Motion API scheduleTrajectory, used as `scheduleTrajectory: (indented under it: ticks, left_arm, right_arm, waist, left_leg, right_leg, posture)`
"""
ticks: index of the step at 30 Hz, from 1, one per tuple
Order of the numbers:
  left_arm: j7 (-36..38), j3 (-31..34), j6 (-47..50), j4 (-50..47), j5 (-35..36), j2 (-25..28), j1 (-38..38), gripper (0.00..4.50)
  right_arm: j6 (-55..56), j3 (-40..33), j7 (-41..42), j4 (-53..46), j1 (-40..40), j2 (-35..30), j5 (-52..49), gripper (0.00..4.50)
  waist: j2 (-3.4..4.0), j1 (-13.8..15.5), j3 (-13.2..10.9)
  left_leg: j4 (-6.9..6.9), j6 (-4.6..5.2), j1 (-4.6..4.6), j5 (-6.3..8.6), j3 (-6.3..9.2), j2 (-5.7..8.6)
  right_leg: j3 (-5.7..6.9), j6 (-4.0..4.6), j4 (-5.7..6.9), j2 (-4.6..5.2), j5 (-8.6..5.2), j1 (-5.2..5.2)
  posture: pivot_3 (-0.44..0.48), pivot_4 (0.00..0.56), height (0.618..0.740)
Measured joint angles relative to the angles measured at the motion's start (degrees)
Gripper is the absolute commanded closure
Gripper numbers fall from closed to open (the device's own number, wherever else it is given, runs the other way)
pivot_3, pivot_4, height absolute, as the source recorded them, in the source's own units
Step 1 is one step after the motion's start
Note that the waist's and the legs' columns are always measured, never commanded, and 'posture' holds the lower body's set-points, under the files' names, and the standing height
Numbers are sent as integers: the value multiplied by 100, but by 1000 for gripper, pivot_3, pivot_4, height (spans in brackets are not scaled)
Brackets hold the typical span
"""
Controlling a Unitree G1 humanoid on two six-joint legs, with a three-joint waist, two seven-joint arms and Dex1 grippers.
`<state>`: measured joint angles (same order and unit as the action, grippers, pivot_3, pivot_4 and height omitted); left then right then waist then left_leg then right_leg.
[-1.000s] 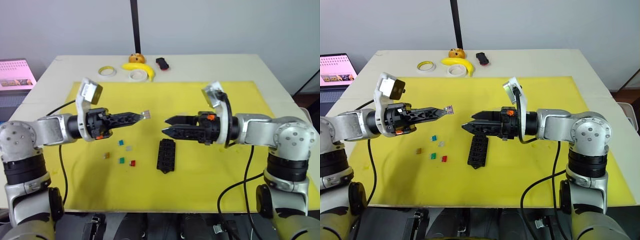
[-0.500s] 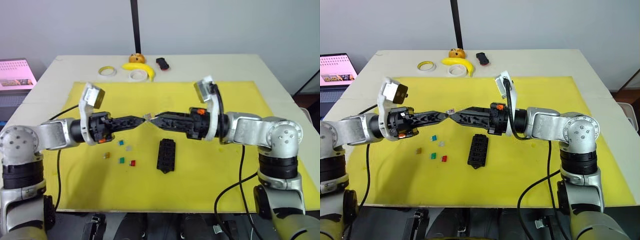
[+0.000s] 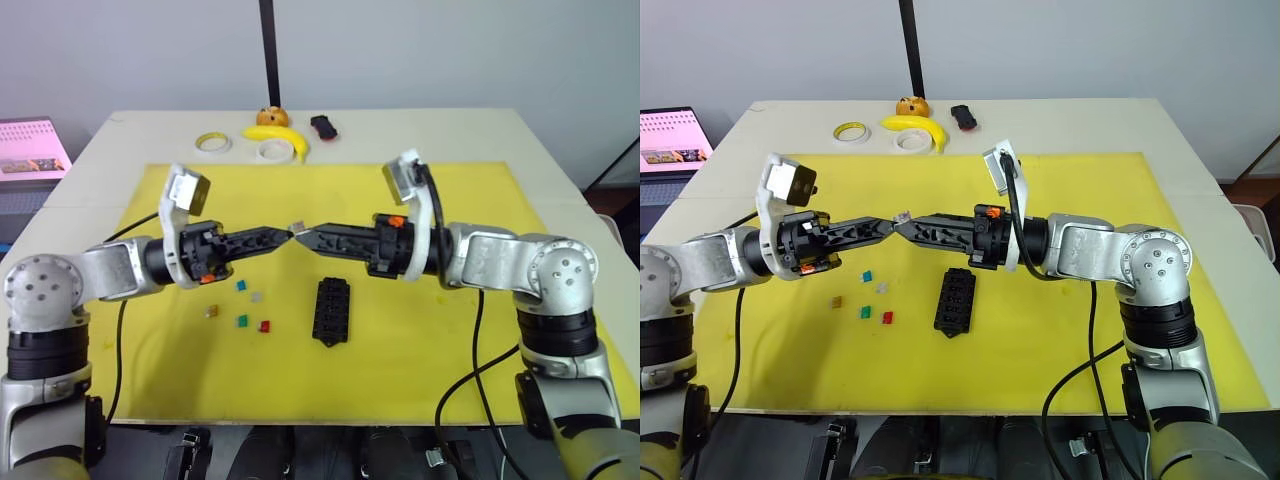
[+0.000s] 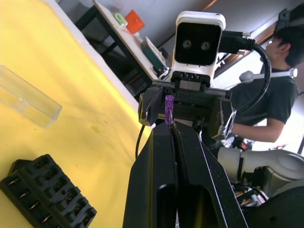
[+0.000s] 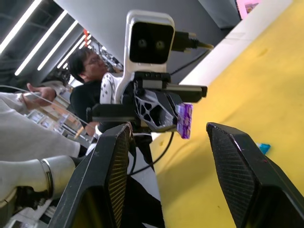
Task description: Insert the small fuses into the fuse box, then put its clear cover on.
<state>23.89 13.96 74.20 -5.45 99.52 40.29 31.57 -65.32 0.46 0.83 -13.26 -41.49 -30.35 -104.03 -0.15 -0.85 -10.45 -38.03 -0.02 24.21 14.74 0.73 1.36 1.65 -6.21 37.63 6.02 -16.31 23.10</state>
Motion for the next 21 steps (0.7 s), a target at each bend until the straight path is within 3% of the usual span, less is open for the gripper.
scheduleTrajectory:
  ticks: [12,15,19,21]
  left_arm:
    - [-148,-160,-225,-48,150,43,-19,4500]
    - [-164,-192,-237,-94,229,73,-47,4500]
    - [-162,-192,-277,-169,338,101,-47,4500]
    - [-181,-204,-333,-184,359,131,-50,4500]
  right_arm:
    - [220,149,-73,-11,-3,-75,-178,1781]
    - [230,155,-74,-19,-3,-98,-197,2599]
    - [255,162,-97,-22,-3,-159,-201,4422]
    - [286,163,-99,-22,-4,-183,-203,4422]
  waist:
    - [0,0,0]
    - [0,2,0]
    - [0,4,0]
    - [0,2,0]
  left_leg:
    - [0,0,0,0,0,-2]
    - [0,0,0,0,0,-3]
    - [0,0,1,0,0,-3]
    - [0,0,1,0,0,-4]
  right_leg:
    - [-1,0,-1,-2,0,0]
    - [-1,0,-1,-2,0,0]
    - [-1,0,-3,-2,0,0]
    - [-1,1,-3,-3,0,0]
  posture:
    - [0,150,740]
    - [0,150,740]
    - [0,150,740]
    - [0,150,740]
